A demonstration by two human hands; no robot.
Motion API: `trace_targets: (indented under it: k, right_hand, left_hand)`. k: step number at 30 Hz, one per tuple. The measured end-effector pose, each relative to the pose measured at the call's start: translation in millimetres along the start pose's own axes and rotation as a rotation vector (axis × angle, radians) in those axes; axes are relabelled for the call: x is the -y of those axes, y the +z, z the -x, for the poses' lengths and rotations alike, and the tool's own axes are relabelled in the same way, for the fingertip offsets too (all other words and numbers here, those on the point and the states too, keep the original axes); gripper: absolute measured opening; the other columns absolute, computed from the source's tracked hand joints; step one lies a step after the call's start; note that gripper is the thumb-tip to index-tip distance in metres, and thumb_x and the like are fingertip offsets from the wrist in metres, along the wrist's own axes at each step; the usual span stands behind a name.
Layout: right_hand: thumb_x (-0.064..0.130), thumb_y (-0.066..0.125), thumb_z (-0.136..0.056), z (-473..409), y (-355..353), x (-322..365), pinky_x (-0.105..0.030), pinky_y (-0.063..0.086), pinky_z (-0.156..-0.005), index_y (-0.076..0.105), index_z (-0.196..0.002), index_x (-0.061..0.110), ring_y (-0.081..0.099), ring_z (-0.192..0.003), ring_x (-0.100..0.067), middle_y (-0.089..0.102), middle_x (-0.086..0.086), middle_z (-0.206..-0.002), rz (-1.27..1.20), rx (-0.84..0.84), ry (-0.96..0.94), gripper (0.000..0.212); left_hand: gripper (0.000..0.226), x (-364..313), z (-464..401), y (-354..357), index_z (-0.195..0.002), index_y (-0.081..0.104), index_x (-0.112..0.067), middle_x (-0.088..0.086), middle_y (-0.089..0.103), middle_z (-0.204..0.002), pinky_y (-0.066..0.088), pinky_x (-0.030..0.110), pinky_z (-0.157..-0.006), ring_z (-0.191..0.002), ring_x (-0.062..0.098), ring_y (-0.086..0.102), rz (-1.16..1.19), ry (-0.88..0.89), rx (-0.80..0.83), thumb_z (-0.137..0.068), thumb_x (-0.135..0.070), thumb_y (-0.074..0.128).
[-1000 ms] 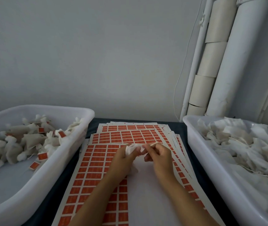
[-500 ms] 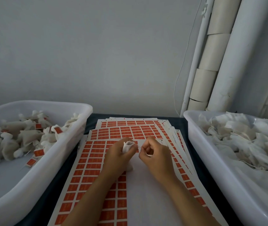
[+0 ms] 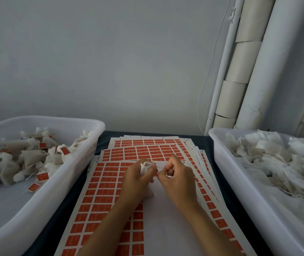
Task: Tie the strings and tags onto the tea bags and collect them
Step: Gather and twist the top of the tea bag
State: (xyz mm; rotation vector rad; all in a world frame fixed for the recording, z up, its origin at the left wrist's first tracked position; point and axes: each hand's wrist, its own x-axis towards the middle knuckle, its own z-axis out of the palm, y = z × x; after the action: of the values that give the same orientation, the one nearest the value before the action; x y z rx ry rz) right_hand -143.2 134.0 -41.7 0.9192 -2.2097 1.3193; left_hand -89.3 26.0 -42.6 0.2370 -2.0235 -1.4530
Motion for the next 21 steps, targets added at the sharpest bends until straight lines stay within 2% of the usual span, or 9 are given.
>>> trace_targets:
  k: [3,5,7,10,14,16,18,21]
  right_hand:
    - [0.019,0.072,-0.079,0,-3,-6,-0.002,0.042,-0.053,0.045,-0.071,0.033,0.058,-0.063,0.002,0.05,0.023,-0.061,-0.046,0.013,0.01,0.031]
    - [0.015,0.072,-0.079,2,-5,-12,-0.001,0.042,-0.055,0.044,-0.068,0.034,0.057,-0.07,0.007,0.051,0.021,-0.06,-0.049,0.01,0.018,0.035]
    - [0.013,0.072,-0.078,4,-6,-16,0.0,0.041,-0.057,0.045,-0.066,0.034,0.057,-0.071,0.009,0.052,0.021,-0.06,-0.052,0.002,0.036,0.036]
    - [0.013,0.071,-0.078,5,-6,-18,0.0,0.041,-0.057,0.045,-0.066,0.033,0.057,-0.071,0.008,0.052,0.021,-0.059,-0.044,0.001,0.045,0.035]
    - [0.013,0.07,-0.079,3,-9,-17,-0.001,0.041,-0.054,0.044,-0.065,0.032,0.056,-0.069,0.006,0.051,0.021,-0.059,-0.013,-0.009,0.066,0.034]
    - [0.014,0.069,-0.08,2,-12,-16,-0.003,0.039,-0.049,0.044,-0.065,0.031,0.058,-0.062,-0.001,0.052,0.02,-0.06,0.003,-0.03,0.101,0.033]
    - [0.015,0.068,-0.081,1,-13,-15,-0.003,0.035,-0.052,0.046,-0.068,0.029,0.056,-0.055,-0.007,0.053,0.019,-0.062,0.026,-0.04,0.131,0.029]
    - [0.016,0.067,-0.082,0,-13,-15,-0.007,0.036,-0.055,0.05,-0.072,0.023,0.057,-0.058,-0.008,0.057,0.015,-0.068,0.015,-0.043,0.171,0.021]
  left_hand:
    - [0.007,0,-1,-4,-0.082,0.061,-0.018,-0.005,0.059,-0.069,0.043,0.01,-0.049,-0.057,0.0,0.056,-0.061,-0.009,0.126,-0.089,-0.02,0.061]
    - [0.015,1,-1,-5,-0.08,0.056,-0.031,-0.014,0.059,-0.071,0.046,0.01,-0.052,-0.061,-0.002,0.058,-0.213,0.058,0.191,-0.085,-0.022,0.067]
    - [0.021,1,0,-5,-0.079,0.051,-0.037,-0.019,0.057,-0.071,0.047,0.008,-0.052,-0.062,-0.001,0.059,-0.303,0.109,0.178,-0.084,-0.025,0.068]
    - [0.015,1,0,-5,-0.085,0.052,-0.037,-0.022,0.055,-0.076,0.048,0.008,-0.052,-0.063,0.004,0.06,-0.325,0.127,0.133,-0.086,-0.029,0.065]
    - [0.008,3,-1,-9,-0.087,0.058,-0.03,-0.012,0.061,-0.085,0.051,0.012,-0.052,-0.071,0.008,0.062,-0.239,0.116,0.121,-0.088,-0.024,0.063]
    - [0.015,2,0,-12,-0.081,0.059,-0.03,-0.011,0.061,-0.081,0.049,0.012,-0.049,-0.069,0.006,0.06,-0.147,0.097,0.093,-0.087,-0.018,0.063]
    - [0.019,1,0,-13,-0.076,0.059,-0.03,-0.014,0.06,-0.075,0.046,0.011,-0.047,-0.068,-0.001,0.059,-0.075,0.084,0.092,-0.087,-0.014,0.063]
    - [0.017,1,0,-12,-0.076,0.06,-0.026,-0.018,0.059,-0.068,0.046,0.01,-0.048,-0.067,-0.003,0.057,-0.001,0.063,0.113,-0.088,-0.014,0.062]
